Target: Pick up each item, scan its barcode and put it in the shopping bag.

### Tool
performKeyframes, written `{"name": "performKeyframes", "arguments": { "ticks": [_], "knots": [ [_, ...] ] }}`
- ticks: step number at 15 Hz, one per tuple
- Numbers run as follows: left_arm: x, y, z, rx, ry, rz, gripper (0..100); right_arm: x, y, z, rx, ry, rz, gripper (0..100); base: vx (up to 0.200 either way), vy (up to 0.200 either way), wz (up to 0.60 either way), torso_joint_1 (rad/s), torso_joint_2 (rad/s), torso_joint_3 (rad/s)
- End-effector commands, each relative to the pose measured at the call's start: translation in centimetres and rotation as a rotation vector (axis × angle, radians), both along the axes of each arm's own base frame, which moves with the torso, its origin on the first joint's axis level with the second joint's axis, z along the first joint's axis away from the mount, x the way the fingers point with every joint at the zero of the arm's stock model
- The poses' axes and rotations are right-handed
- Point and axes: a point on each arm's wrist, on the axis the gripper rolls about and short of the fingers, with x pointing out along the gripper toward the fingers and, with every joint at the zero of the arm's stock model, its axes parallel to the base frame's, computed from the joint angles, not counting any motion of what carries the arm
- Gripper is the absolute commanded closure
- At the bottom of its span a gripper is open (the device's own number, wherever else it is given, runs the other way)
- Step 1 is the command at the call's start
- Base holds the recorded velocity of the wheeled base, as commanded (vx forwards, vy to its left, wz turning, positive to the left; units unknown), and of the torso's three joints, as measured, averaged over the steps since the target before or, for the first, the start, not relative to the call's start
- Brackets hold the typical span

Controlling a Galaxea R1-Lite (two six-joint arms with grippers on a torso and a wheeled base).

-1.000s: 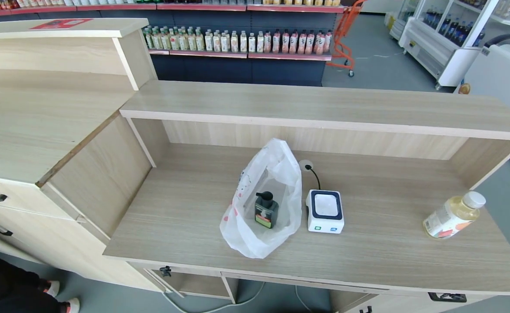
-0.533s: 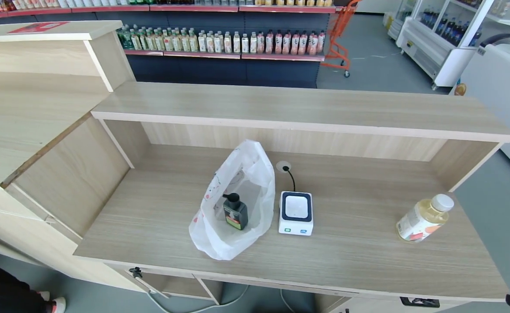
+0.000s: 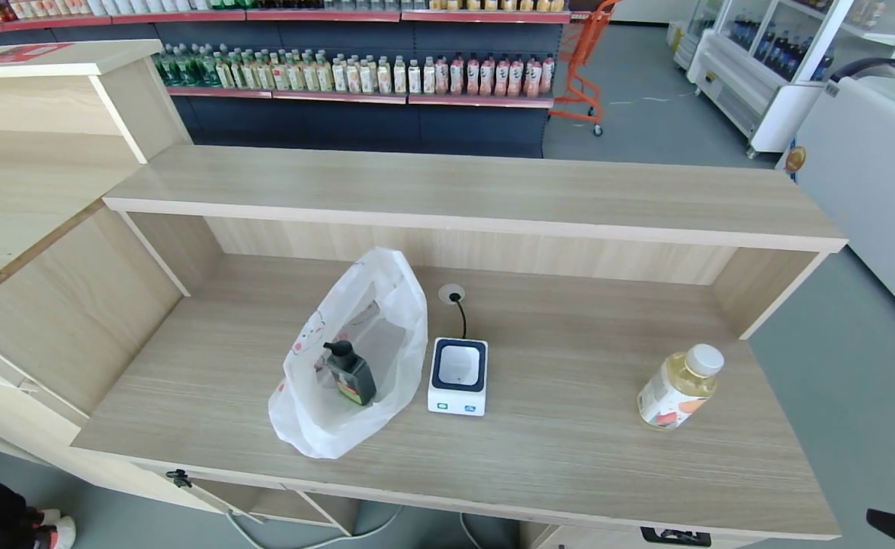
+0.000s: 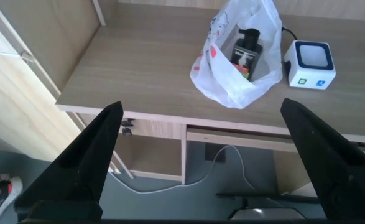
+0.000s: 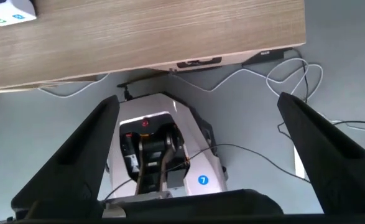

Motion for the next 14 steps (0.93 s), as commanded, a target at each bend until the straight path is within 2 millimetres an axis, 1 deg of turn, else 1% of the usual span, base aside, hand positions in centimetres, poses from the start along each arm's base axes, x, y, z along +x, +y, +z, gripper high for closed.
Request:
{"name": "performKeyframes", "arguments": {
  "ticks": [1, 2, 3, 5, 7, 8, 9, 12, 13, 14],
  "knots": [
    [0.0, 0.0, 0.0, 0.000, -0.001, 0.000, 0, 3.9, -1.1, -0.8, 0.005, 0.084, -0.036, 0, 0.000, 0.000, 0.00, 0.000, 0.00, 0.000],
    [0.0, 0.0, 0.0, 0.000, -0.001, 0.000, 0, 4.8, -1.4, -1.1, -0.008, 0.092, -0.048, 0, 0.000, 0.000, 0.00, 0.000, 0.00, 0.000],
    [0.0, 0.0, 0.0, 0.000, -0.001, 0.000, 0, 6.5, -1.7, -1.6, -0.018, 0.101, -0.043, 0, 0.000, 0.000, 0.00, 0.000, 0.00, 0.000],
    [0.0, 0.0, 0.0, 0.000, -0.001, 0.000, 0, 8.8, -1.5, -2.8, -0.021, 0.115, 0.002, 0, 0.000, 0.000, 0.00, 0.000, 0.00, 0.000],
    [0.0, 0.0, 0.0, 0.000, -0.001, 0.000, 0, 10.2, -0.8, -4.7, -0.021, 0.139, 0.060, 0, 0.000, 0.000, 0.00, 0.000, 0.00, 0.000],
    [0.0, 0.0, 0.0, 0.000, -0.001, 0.000, 0, 10.8, -0.6, -5.3, -0.022, 0.139, 0.072, 0, 0.000, 0.000, 0.00, 0.000, 0.00, 0.000],
    [0.0, 0.0, 0.0, 0.000, -0.001, 0.000, 0, 12.3, -0.4, -6.8, -0.020, 0.122, 0.090, 0, 0.000, 0.000, 0.00, 0.000, 0.00, 0.000],
    [0.0, 0.0, 0.0, 0.000, -0.001, 0.000, 0, 15.2, 0.9, -8.3, -0.023, 0.055, 0.164, 0, 0.000, 0.000, 0.00, 0.000, 0.00, 0.000],
    [0.0, 0.0, 0.0, 0.000, -0.001, 0.000, 0, 16.5, 1.7, -9.2, -0.027, 0.025, 0.201, 0, 0.000, 0.000, 0.00, 0.000, 0.00, 0.000],
    [0.0, 0.0, 0.0, 0.000, -0.001, 0.000, 0, 17.3, 2.4, -9.7, -0.029, 0.002, 0.228, 0, 0.000, 0.000, 0.00, 0.000, 0.00, 0.000]
  ]
}}
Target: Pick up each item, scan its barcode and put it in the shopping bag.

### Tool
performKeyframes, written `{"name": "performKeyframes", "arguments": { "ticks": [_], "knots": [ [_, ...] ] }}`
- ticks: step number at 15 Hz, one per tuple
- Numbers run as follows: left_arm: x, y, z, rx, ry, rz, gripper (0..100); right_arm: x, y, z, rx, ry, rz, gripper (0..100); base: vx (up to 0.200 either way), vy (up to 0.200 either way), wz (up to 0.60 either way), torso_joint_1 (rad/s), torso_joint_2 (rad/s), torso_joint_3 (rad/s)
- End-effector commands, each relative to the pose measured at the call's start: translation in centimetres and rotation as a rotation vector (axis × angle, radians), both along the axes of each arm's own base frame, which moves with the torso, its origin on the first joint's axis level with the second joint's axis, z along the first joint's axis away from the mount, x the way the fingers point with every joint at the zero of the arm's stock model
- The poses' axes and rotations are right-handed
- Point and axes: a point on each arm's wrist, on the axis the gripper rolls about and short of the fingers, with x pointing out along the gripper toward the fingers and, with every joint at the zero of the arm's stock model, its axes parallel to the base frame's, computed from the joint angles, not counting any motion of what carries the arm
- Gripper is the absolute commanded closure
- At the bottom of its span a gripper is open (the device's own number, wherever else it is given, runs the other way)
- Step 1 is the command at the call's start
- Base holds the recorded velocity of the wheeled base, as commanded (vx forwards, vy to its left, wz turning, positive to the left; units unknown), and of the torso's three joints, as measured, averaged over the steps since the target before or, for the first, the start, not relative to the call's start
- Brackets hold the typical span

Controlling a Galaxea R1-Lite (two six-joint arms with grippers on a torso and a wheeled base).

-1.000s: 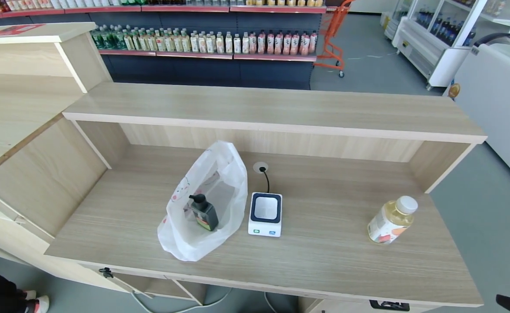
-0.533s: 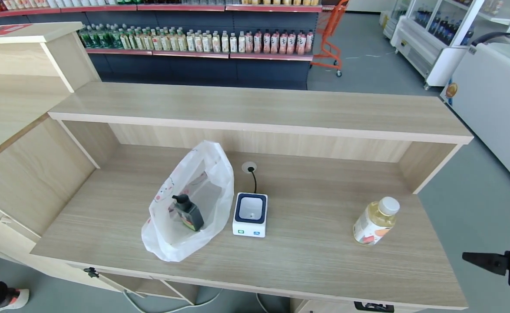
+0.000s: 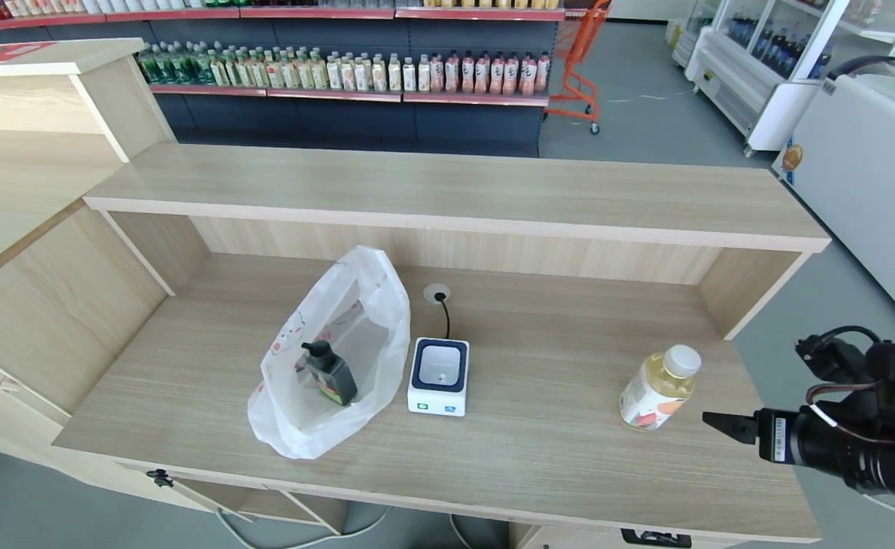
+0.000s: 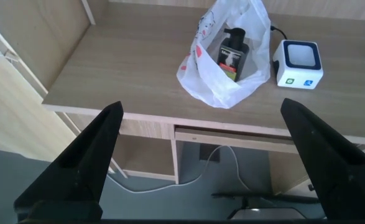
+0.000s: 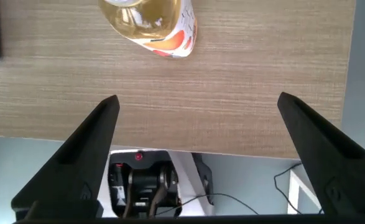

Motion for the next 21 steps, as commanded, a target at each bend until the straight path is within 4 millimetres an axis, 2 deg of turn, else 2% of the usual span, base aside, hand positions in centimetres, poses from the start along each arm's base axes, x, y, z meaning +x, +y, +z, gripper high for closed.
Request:
{"name": "performKeyframes", "arguments": {
  "ticks": [1, 3, 11, 17, 21],
  "knots": [
    [0.0, 0.0, 0.0, 0.000, -0.001, 0.000, 0, 2.0, 1.8, -3.3, 0.000, 0.069, 0.079, 0, 0.000, 0.000, 0.00, 0.000, 0.00, 0.000],
    [0.0, 0.0, 0.0, 0.000, -0.001, 0.000, 0, 2.9, 3.0, -4.3, -0.010, 0.043, 0.126, 0, 0.000, 0.000, 0.00, 0.000, 0.00, 0.000],
    [0.0, 0.0, 0.0, 0.000, -0.001, 0.000, 0, 5.3, 3.3, -6.9, -0.099, -0.075, 0.148, 0, 0.000, 0.000, 0.00, 0.000, 0.00, 0.000],
    [0.0, 0.0, 0.0, 0.000, -0.001, 0.000, 0, 6.7, 5.0, -8.4, -0.093, -0.178, 0.190, 0, 0.000, 0.000, 0.00, 0.000, 0.00, 0.000],
    [0.0, 0.0, 0.0, 0.000, -0.001, 0.000, 0, 8.1, 5.4, -8.6, -0.101, -0.257, 0.173, 0, 0.000, 0.000, 0.00, 0.000, 0.00, 0.000]
  ]
}}
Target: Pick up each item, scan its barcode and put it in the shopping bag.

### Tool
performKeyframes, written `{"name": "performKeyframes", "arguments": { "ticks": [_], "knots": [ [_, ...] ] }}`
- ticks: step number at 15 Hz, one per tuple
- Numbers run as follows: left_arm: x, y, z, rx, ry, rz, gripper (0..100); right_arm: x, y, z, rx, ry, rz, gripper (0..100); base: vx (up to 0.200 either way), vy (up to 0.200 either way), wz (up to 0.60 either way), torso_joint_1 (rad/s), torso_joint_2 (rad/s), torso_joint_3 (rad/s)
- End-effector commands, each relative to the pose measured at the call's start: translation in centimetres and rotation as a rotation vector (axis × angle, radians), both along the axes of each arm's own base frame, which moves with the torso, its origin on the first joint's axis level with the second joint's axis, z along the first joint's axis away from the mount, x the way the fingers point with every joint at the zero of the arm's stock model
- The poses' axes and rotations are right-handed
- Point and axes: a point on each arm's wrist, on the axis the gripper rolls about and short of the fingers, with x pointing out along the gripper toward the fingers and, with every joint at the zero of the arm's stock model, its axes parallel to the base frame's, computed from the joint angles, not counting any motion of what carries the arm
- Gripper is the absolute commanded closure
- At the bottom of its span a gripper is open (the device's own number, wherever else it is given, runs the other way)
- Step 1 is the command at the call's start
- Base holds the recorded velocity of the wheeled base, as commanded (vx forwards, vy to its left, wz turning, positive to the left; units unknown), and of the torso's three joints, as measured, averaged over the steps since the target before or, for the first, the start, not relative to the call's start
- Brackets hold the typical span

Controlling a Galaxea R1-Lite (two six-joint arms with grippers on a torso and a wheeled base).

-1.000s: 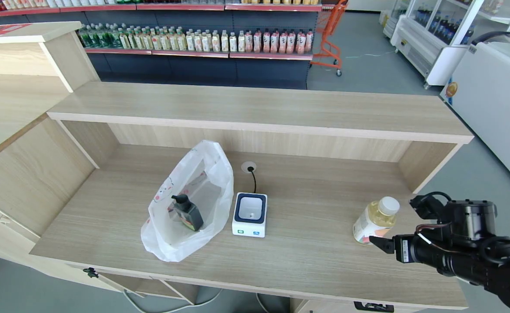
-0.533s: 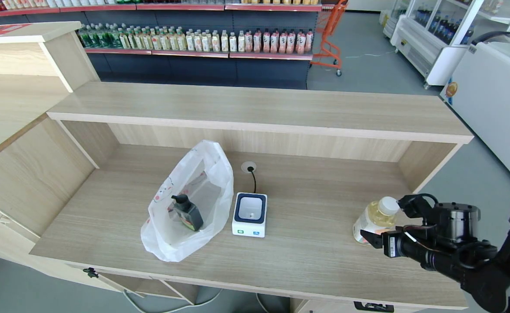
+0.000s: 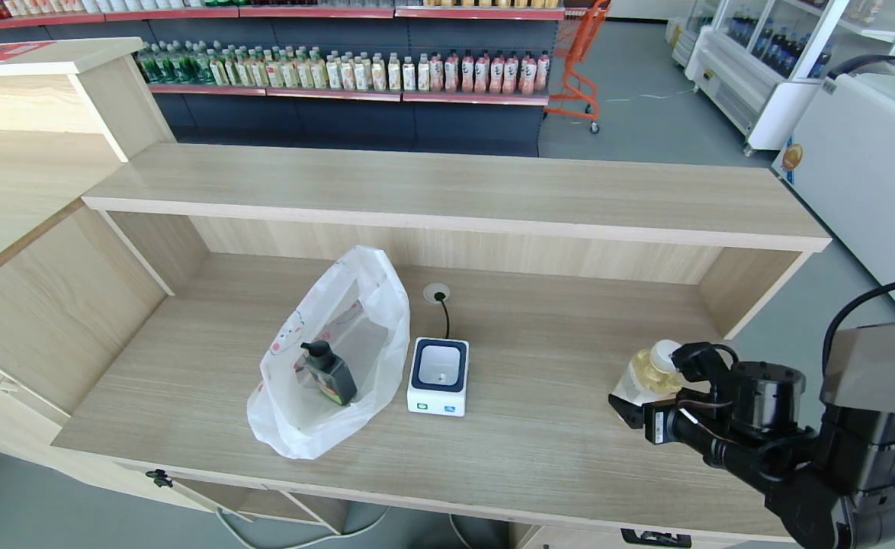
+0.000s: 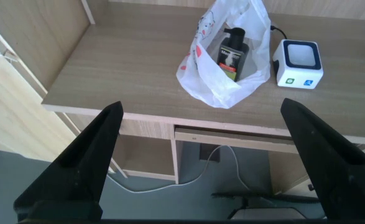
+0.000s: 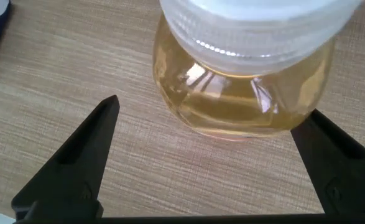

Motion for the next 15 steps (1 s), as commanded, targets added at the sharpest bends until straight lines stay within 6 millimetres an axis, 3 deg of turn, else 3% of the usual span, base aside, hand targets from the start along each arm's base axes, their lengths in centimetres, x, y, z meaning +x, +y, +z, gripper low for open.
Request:
{"name": "performKeyframes", "arguments": {
  "ticks": [1, 15],
  "knots": [
    [0.0, 0.0, 0.0, 0.000, -0.001, 0.000, 0, 0.9, 0.1, -0.6, -0.006, -0.010, -0.020, 0, 0.000, 0.000, 0.00, 0.000, 0.00, 0.000],
    [0.0, 0.0, 0.0, 0.000, -0.001, 0.000, 0, 4.5, 0.8, -0.1, -0.062, -0.138, 0.006, 0, 0.000, 0.000, 0.00, 0.000, 0.00, 0.000]
  ]
}}
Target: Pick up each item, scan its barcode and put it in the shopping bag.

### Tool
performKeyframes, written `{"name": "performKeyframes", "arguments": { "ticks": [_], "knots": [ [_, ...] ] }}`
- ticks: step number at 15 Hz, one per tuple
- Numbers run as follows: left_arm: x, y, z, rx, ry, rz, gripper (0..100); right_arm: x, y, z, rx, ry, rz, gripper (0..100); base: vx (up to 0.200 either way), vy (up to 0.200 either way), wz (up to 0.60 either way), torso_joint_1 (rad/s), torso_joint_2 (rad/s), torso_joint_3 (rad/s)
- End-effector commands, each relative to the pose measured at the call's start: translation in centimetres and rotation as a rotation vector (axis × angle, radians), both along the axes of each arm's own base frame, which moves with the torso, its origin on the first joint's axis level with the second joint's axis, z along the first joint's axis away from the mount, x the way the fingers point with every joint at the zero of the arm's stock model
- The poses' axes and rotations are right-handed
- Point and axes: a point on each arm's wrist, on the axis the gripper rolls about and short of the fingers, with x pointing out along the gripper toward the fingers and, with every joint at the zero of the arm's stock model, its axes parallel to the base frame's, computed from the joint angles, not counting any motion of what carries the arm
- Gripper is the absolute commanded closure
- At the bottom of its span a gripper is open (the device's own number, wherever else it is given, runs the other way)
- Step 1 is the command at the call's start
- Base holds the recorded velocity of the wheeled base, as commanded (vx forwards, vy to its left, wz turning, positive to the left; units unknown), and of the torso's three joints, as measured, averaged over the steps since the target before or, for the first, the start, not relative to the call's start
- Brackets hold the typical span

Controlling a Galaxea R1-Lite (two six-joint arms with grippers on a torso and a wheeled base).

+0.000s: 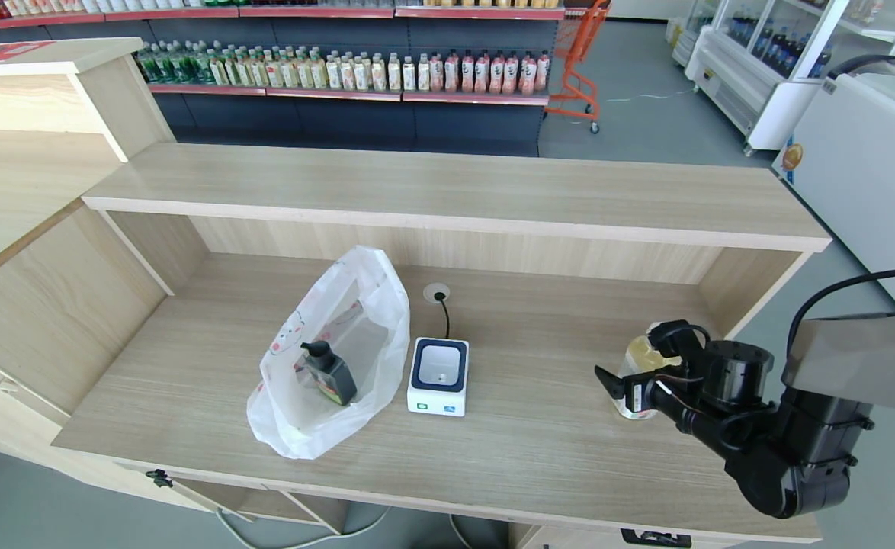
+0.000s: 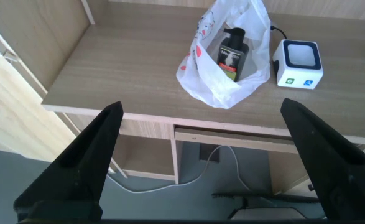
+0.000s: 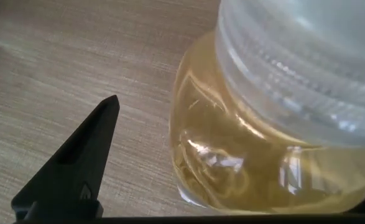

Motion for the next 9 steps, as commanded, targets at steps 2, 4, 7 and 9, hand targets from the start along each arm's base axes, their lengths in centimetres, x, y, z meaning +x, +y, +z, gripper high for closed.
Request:
{"name": "performKeyframes", "arguments": {
  "ticks": [2, 4, 7, 9],
  "knots": [
    [0.0, 0.0, 0.0, 0.000, -0.001, 0.000, 0, 0.6, 0.1, 0.2, 0.004, -0.024, 0.001, 100, 0.000, 0.000, 0.00, 0.000, 0.00, 0.000],
    [0.0, 0.0, 0.0, 0.000, -0.001, 0.000, 0, 0.7, 0.1, 0.4, 0.005, -0.040, 0.001, 100, 0.000, 0.000, 0.00, 0.000, 0.00, 0.000],
    [0.0, 0.0, 0.0, 0.000, -0.001, 0.000, 0, 0.2, -0.1, -0.1, -0.045, -0.022, 0.006, 100, 0.000, 0.000, 0.00, 0.000, 0.00, 0.000],
    [0.0, 0.0, 0.0, 0.000, -0.001, 0.000, 0, -0.4, -0.4, -0.7, -0.069, 0.006, 0.009, 100, 0.000, 0.000, 0.00, 0.000, 0.00, 0.000]
  ]
}}
